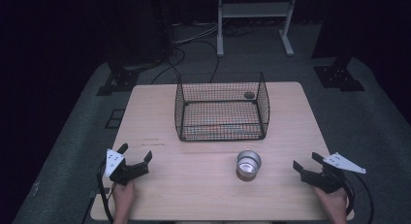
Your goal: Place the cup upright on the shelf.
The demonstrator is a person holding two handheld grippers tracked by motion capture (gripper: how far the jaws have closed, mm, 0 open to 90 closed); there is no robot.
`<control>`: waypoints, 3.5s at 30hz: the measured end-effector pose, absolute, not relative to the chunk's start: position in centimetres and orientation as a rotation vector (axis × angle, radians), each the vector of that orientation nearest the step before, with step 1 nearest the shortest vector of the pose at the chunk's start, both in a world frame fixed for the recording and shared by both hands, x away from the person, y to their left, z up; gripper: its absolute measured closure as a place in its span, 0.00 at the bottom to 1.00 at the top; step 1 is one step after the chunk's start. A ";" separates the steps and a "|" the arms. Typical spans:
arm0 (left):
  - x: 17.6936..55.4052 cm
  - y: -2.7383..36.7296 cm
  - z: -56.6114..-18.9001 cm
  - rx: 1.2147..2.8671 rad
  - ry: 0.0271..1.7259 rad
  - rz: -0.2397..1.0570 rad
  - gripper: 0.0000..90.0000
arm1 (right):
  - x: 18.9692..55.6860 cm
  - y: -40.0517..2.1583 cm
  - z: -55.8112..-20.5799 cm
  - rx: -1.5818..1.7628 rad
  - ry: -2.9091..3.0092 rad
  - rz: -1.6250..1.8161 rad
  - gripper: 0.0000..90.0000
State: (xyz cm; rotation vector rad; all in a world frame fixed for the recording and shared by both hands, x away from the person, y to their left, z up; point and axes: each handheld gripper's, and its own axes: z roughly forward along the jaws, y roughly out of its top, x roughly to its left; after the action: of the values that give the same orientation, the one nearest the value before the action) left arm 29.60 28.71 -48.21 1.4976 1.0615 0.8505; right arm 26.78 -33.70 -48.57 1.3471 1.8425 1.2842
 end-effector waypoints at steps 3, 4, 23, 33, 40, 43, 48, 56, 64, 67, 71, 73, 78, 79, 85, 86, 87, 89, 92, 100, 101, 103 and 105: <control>29.6 28.7 -48.2 1.499 1.061 0.851 0.00 | 26.8 -33.7 -48.6 1.343 1.846 1.286 0.15; 29.6 28.7 -48.2 1.500 1.059 0.852 0.00 | 26.7 -33.6 -48.6 1.341 1.847 1.288 0.15; 29.5 28.6 -48.2 1.501 1.056 0.853 0.00 | 26.7 -32.2 -47.1 1.260 1.913 1.326 0.15; 29.5 28.6 -48.2 1.505 1.056 0.853 0.00 | 26.4 -31.4 -45.8 1.202 1.954 1.341 0.15; 29.5 28.6 -48.2 1.504 1.056 0.853 0.00 | 26.1 -30.8 -44.9 1.161 1.976 1.345 0.15; 29.5 28.6 -48.2 1.505 1.057 0.853 0.00 | 26.0 -30.3 -44.5 1.143 1.992 1.351 0.15; 29.5 28.6 -48.2 1.504 1.056 0.854 0.00 | 25.8 -29.6 -44.2 1.112 2.017 1.358 0.15; 29.5 28.6 -48.2 1.503 1.058 0.853 0.00 | 25.7 -28.3 -43.9 1.081 2.065 1.365 0.15; 29.5 28.6 -48.2 1.500 1.060 0.851 0.00 | 25.5 -26.6 -43.9 1.034 2.127 1.367 0.14; 29.5 28.6 -48.2 1.501 1.060 0.851 0.00 | 25.5 -26.0 -43.9 1.028 2.145 1.363 0.14; 29.5 28.6 -48.2 1.502 1.058 0.852 0.00 | 25.4 -25.3 -44.1 1.018 2.171 1.363 0.14; 29.5 28.6 -48.2 1.501 1.058 0.853 0.00 | 25.4 -24.9 -44.2 1.013 2.183 1.363 0.14; 29.5 28.6 -48.2 1.504 1.058 0.854 0.00 | 25.5 -24.0 -44.6 1.010 2.202 1.350 0.12; 29.5 28.6 -48.2 1.503 1.059 0.853 0.00 | 25.4 -23.8 -44.6 1.012 2.205 1.351 0.12; 29.5 28.6 -48.2 1.503 1.057 0.853 0.00 | 25.4 -23.0 -45.0 1.020 2.201 1.352 0.10; 29.5 28.6 -48.2 1.503 1.058 0.852 0.00 | 25.5 -22.9 -45.1 1.028 2.202 1.359 0.09; 29.5 28.6 -48.2 1.502 1.058 0.852 0.00 | 25.5 -22.5 -45.2 1.032 2.205 1.346 0.08; 29.5 28.6 -48.2 1.501 1.059 0.853 0.00 | 25.6 -22.4 -45.3 1.032 2.203 1.346 0.08; 29.4 28.6 -48.2 1.501 1.059 0.852 0.00 | 25.7 -21.8 -45.5 1.037 2.198 1.333 0.06; 29.4 28.6 -48.2 1.502 1.058 0.853 0.00 | 26.0 -20.9 -46.2 1.062 2.206 1.314 0.03; 29.4 28.6 -48.2 1.502 1.057 0.853 0.00 | 26.1 -20.7 -46.5 1.070 2.200 1.307 0.03; 29.4 28.6 -48.2 1.503 1.057 0.853 0.00 | 26.1 -20.6 -46.6 1.072 2.198 1.305 0.03; 29.4 28.6 -48.2 1.504 1.056 0.854 0.00 | 26.1 -20.3 -46.7 1.079 2.184 1.294 0.03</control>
State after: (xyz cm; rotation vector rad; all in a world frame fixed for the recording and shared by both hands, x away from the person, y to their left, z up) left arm 29.43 28.60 -48.20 1.5041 1.0563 0.8537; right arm 26.14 -20.27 -46.70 1.0794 2.1842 1.2942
